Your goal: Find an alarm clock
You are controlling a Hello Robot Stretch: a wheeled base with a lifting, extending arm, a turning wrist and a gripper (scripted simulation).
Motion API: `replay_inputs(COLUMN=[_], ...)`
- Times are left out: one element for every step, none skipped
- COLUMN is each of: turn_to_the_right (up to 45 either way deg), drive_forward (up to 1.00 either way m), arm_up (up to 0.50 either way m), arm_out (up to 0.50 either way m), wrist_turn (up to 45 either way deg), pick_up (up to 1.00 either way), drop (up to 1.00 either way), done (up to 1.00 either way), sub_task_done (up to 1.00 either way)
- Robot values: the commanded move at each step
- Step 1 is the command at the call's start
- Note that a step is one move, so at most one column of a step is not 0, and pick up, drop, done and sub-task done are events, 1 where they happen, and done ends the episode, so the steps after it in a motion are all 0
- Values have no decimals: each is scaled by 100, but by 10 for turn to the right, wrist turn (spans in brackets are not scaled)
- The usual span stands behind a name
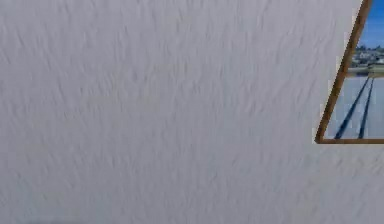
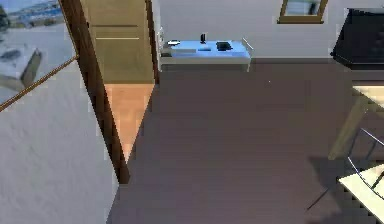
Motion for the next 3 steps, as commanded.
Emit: replay_inputs(turn_to_the_right=[-450,-450,-450], drive_forward=[0,0,0], arm_up=[0,0,0], arm_out=[0,0,0], wrist_turn=[0,0,0], pick_up=[0,0,0], drop=[0,0,0], done=[0,0,0], sub_task_done=[0,0,0])
